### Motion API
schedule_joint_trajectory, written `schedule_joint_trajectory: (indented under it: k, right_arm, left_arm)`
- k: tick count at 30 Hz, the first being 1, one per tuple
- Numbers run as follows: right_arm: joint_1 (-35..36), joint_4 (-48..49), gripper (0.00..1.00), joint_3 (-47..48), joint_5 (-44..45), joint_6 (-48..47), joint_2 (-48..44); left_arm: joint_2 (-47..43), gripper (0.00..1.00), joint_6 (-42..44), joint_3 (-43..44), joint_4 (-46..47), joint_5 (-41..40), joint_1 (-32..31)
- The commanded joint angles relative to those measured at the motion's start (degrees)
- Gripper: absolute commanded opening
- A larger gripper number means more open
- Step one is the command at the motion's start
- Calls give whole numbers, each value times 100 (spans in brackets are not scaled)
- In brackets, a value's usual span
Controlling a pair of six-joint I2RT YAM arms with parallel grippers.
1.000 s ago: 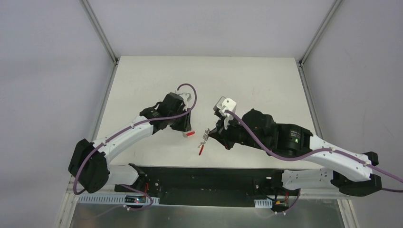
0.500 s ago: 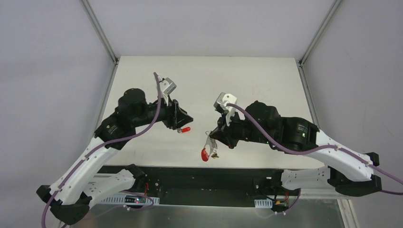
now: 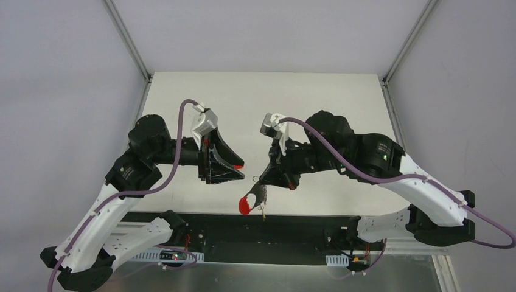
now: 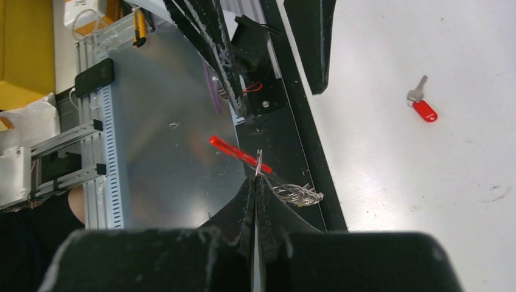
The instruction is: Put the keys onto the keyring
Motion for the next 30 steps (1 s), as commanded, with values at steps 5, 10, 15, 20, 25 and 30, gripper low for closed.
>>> schedule_joint_trajectory:
  k: [5,10,15,20,25,30]
  right_arm:
    - [-110,-14,0,655,-707,142,304]
    - [-109,91,0,770,-772,190,403]
    - [-115,109,0,943,-781,206,536]
    - [-115,123,0,1082,-826,217,621]
    - [-116,94,0,1253,-824,208,748]
    - [-117,75,0,1361,-843,206,835]
  left_arm:
    - [-158,47,-387,130,810,930,-19]
    - [-208,47,-571,62,1037,1045,-19]
    - [-197,46,-751,-14,1316,1154,-19]
    - [-180,46,-759,-50,1359,1158,-19]
    - [-133,42,-751,-59,1359,1175,-19]
    - [-154,38,-735,-101,1366,1196,-14]
